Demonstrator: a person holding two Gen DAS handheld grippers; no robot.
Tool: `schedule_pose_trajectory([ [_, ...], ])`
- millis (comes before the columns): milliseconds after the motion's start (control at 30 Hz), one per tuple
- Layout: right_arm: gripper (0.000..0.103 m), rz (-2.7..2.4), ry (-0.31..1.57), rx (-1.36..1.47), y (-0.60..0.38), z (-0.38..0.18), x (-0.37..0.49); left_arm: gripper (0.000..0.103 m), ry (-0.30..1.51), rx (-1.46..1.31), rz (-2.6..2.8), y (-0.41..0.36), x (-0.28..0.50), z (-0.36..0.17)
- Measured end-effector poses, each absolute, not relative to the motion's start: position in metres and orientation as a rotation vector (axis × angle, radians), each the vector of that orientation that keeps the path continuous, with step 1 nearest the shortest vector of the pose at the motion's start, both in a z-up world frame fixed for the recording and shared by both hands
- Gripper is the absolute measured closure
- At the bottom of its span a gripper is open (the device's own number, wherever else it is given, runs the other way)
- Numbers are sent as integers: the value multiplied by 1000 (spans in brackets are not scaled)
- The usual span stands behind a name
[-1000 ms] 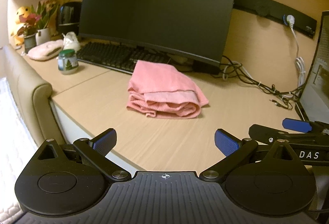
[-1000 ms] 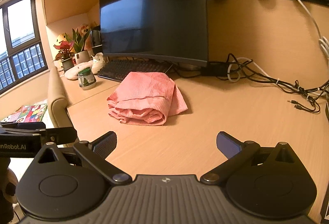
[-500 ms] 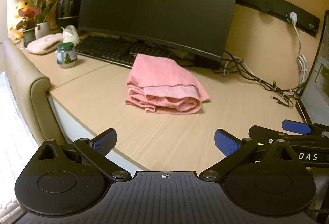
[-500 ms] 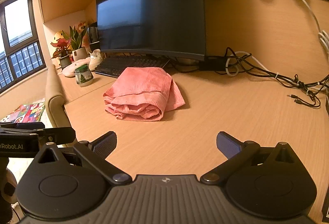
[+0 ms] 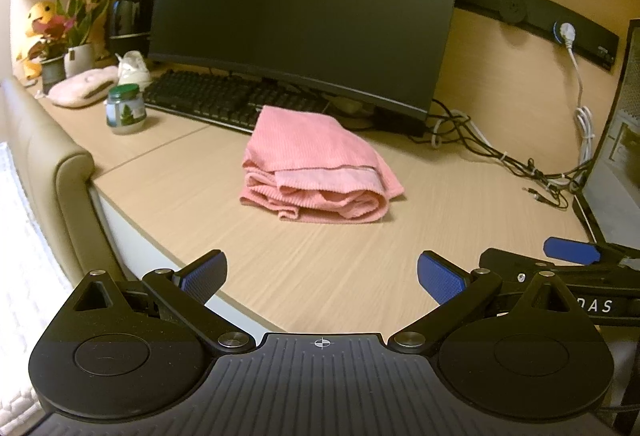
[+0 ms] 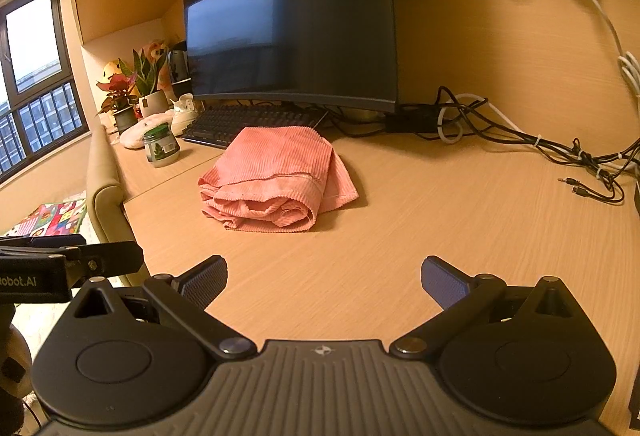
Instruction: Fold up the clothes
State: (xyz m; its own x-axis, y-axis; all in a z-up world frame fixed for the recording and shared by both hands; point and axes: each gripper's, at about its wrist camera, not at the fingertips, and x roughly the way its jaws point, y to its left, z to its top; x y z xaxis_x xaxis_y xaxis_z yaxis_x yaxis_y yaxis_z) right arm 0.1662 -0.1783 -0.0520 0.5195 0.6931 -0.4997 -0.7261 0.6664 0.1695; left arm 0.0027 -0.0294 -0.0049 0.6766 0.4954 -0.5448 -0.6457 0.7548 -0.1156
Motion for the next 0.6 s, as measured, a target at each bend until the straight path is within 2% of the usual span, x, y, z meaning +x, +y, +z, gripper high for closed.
schedule_pose_trajectory([
  [600,0,864,557,-69,-178,-50,163,0,513,-301,663,-30,-3,-5],
])
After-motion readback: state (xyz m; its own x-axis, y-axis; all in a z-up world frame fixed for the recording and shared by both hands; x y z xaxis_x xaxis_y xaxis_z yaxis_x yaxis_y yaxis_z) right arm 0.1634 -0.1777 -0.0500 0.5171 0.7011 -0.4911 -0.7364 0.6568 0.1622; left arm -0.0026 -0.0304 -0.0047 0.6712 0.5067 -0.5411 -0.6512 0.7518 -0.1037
